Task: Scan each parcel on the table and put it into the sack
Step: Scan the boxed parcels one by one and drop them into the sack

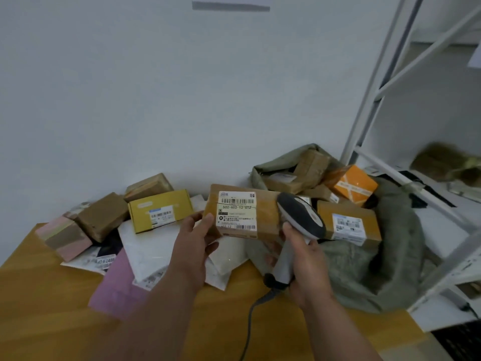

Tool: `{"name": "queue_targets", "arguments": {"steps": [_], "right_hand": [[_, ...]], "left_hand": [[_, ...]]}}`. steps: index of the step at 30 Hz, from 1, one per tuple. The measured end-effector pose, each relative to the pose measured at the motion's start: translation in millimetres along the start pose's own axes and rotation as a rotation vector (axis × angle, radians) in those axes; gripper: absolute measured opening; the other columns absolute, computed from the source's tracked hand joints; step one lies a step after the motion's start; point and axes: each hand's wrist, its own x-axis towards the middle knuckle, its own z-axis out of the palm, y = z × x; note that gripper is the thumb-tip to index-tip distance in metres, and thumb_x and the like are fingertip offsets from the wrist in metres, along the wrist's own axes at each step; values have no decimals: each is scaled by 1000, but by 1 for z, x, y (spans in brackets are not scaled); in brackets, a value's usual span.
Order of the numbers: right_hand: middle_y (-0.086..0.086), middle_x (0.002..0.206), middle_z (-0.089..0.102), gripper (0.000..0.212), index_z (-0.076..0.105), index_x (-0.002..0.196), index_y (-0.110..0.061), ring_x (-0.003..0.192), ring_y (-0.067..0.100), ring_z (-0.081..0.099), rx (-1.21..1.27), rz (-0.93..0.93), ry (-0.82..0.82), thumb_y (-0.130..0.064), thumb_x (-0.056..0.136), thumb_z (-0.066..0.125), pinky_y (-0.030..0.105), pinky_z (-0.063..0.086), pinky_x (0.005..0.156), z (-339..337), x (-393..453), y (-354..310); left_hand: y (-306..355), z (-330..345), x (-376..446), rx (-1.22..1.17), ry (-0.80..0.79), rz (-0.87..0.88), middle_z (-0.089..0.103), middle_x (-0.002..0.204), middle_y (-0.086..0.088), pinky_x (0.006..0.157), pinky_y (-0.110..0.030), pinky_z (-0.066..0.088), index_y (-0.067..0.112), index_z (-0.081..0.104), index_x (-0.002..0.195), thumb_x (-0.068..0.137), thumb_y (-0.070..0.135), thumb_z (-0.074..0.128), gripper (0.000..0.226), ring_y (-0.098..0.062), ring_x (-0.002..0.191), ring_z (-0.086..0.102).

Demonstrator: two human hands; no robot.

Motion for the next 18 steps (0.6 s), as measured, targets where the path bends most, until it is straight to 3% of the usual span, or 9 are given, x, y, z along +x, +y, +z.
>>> {"name": "queue_targets", "arguments": {"steps": [2,4,6,9,14,18], "right_hand": [[6,110,76,55,66,120,-22,101,30,72,38,-7,14,-41,71,84,53,58,87,-10,6,-7],[3,105,77,46,68,117,-21,98,26,73,30,-40,60,-33,75,82,51,58,88,-17,11,-13],[1,101,78,34,69,113,-21,95,23,74,2,-79,128,-25,81,79,49,58,87,-25,14,-17],[0,102,76,29,67,109,-24,95,21,72,14,-108,231,-21,83,78,43,60,80,-34,17,-25],[2,107,72,29,62,110,-28,99,23,69,84,-160,370,-21,85,75,41,57,79,-51,25,-40],[8,111,72,32,64,113,-25,97,27,69,164,-190,493,-21,84,76,40,56,75,-61,34,-37]], "left_hand": [[-1,19,1,72,-19,23,74,98,-1,94,-41,50,21,60,113,97,27,57,17,-24,100,65],[-1,37,4,170,-33,73,73,103,2,96,-42,50,26,63,107,97,32,57,13,-20,103,65],[1,52,7,287,-39,164,70,100,9,88,-34,51,30,65,102,97,35,55,11,-12,100,63],[4,72,15,491,-112,290,68,102,9,76,-22,48,26,69,110,97,40,51,26,-6,97,61],[-1,101,33,767,-255,341,61,114,4,93,-43,50,36,66,114,90,63,43,42,-11,103,56],[-2,119,33,865,-415,407,70,95,13,77,-28,53,33,69,102,98,44,45,27,-4,87,63]]}}
